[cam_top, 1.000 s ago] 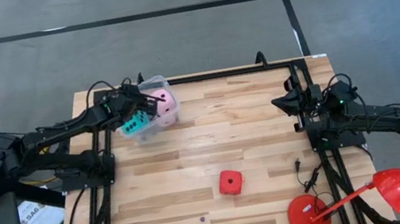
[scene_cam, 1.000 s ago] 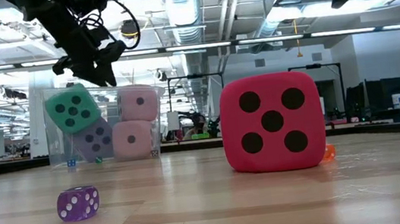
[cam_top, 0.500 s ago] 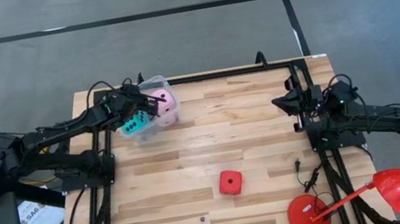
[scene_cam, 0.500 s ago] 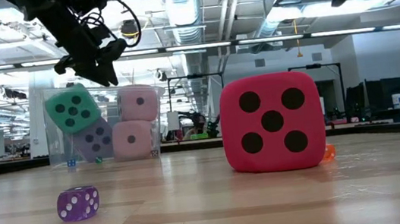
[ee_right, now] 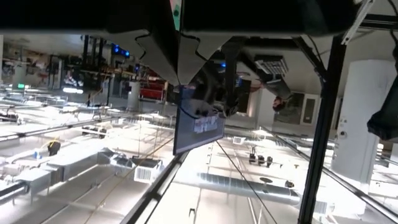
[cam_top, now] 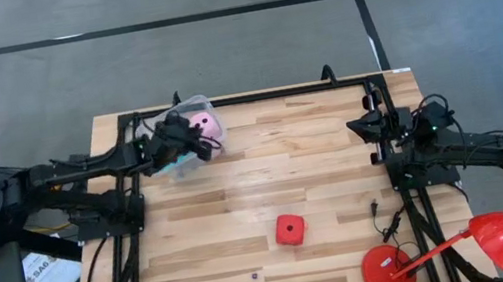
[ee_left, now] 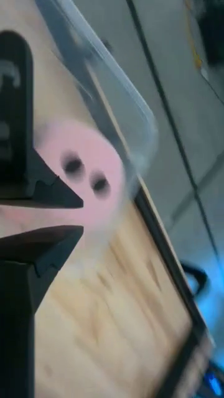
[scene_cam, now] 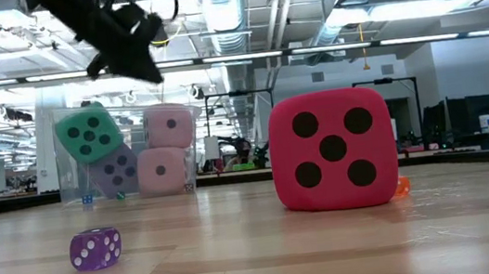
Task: Pick & Place Dice
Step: Put the small purple dice into the transparent container
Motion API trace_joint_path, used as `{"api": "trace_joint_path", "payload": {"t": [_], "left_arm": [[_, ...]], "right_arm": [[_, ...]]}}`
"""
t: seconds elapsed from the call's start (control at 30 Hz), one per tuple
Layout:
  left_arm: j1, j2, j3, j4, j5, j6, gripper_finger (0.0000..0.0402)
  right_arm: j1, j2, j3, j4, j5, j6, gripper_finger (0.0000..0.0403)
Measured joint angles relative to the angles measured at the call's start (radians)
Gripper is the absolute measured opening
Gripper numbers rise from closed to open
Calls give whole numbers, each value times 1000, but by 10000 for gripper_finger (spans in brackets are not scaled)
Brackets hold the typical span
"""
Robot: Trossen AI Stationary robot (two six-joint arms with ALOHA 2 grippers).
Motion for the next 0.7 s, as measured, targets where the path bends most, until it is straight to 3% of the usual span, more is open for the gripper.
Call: {"api": "trace_joint_path", "payload": {"t": [0.33,0.7], "left_arm": [[-299,8,0,208,-5,130,2],[-625,164,1,360,-70,53,1]], "right_arm": [[2,0,0,29,-2,31,0],[2,0,0,-21,-5,93,0]]}}
